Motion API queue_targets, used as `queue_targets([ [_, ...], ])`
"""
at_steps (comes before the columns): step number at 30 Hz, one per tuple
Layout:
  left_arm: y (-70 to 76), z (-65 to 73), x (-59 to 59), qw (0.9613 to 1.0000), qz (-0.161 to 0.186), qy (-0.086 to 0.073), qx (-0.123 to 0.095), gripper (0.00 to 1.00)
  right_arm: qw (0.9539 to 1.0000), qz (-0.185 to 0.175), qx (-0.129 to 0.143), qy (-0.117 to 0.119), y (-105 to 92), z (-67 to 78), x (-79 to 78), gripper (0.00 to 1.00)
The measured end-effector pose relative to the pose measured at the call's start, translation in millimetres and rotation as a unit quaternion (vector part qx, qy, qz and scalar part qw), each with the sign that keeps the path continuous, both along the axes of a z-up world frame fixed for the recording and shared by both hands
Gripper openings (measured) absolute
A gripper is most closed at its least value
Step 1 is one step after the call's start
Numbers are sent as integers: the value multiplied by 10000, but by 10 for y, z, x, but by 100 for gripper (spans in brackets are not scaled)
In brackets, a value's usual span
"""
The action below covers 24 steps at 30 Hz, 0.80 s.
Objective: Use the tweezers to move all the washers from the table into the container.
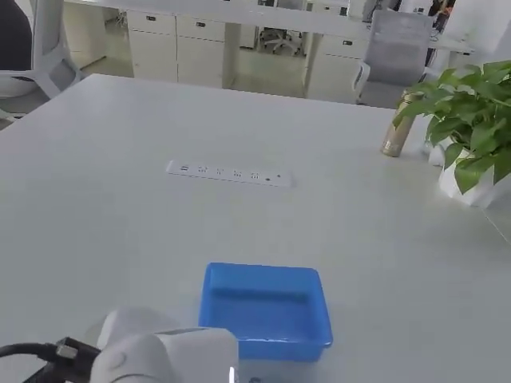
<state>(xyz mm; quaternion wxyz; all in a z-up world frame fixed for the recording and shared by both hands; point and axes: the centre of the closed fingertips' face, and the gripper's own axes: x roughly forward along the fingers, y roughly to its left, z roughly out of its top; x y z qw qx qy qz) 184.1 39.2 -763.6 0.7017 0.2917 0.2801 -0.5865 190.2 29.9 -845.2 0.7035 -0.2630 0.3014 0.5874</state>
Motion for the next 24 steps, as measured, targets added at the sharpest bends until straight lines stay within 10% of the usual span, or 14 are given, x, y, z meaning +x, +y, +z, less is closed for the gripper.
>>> queue_targets([
  [16, -60, 59, -83, 9995, -289, -24, -104, 0, 9998, 105, 135, 102, 73, 43, -74, 9],
  [19, -84, 62, -112, 9992, -377, -32, -143, 0, 9975, 204, 313, 605, 144, 88, -195, 23],
  [24, -153, 68, -156, 9985, -511, -4, -193, 0, 9971, 745, -140, 90, 71, 70, -136, 8],
])
